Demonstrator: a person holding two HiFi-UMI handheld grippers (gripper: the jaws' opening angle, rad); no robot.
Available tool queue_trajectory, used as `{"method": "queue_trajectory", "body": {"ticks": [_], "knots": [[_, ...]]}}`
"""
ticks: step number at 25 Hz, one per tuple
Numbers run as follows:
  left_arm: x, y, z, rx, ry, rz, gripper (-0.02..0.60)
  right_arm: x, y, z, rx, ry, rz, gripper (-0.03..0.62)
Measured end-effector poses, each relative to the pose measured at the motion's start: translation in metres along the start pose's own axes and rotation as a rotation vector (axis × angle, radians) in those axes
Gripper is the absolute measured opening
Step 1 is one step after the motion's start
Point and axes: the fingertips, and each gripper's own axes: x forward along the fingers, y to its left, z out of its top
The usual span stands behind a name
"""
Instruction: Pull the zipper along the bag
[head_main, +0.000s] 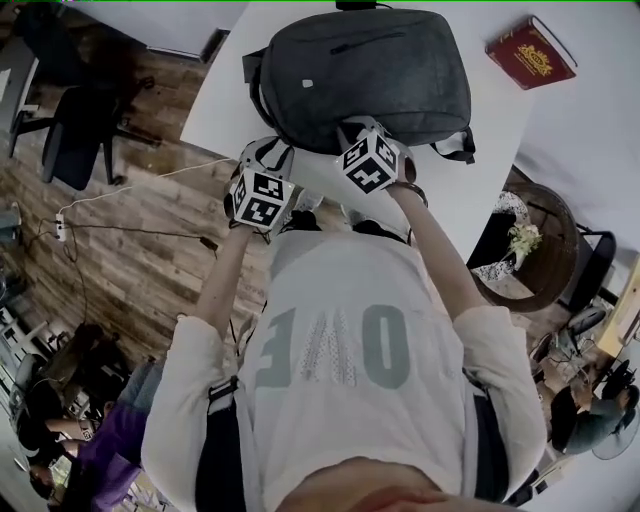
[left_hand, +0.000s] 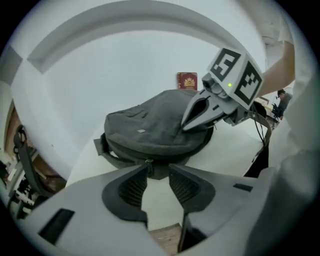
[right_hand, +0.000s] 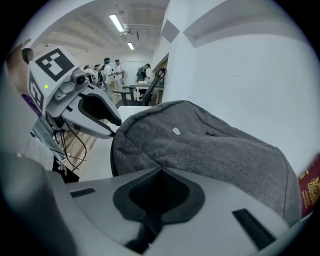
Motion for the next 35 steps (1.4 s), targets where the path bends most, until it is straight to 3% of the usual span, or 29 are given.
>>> {"method": "queue_trajectory", "body": {"ticks": [2,6,9,10,12,16,22,25,30,33,35], "knots": [[0.005,0.006,-0.005,-0.046,-0.001,0.009,0.168,0.000,0.000,0.000,-0.002,0.002,-0.001,0.025],[0.019,0.007,-0.008,-0.035,0.016,-0.047,0.167,0.001,0.000,0.000,-0.007,-0.001,-0.006,0.025],[0.019,0.008,-0.011,-0.045,-0.002,-0.132,0.167,0.001,0.000,0.000,-0.006,0.001,-0.004,0.025],[0.019,0.008,-0.014,-0.061,-0.002,-0.168,0.162,0.001,0.001,0.000,-0.008,0.001,-0.005,0.025],[0.019,0.010,-0.018,-0.082,0.009,-0.233,0.048,0.002,0.001,0.000,-0.012,0.002,-0.008,0.025],[0.022,0.010,-0.017,-0.019,0.022,-0.278,0.046,0.002,0.001,0.000,-0.014,0.004,-0.013,0.025],[0.028,0.015,-0.014,-0.034,0.000,-0.220,0.046,0.004,-0.002,0.001,-0.017,0.000,-0.038,0.025],[0.033,0.022,-0.008,0.026,0.017,-0.144,0.029,0.005,-0.005,0.004,-0.015,-0.004,-0.031,0.025],[0.037,0.060,-0.005,0.133,0.072,-0.073,0.028,0.013,0.031,0.023,-0.127,-0.002,0.141,0.025],[0.041,0.094,-0.005,0.179,0.099,-0.043,0.028,0.012,0.035,0.046,-0.007,-0.050,0.276,0.025],[0.045,0.122,-0.005,0.146,0.105,-0.017,0.028,-0.001,0.013,0.064,0.074,-0.103,0.274,0.025]]}}
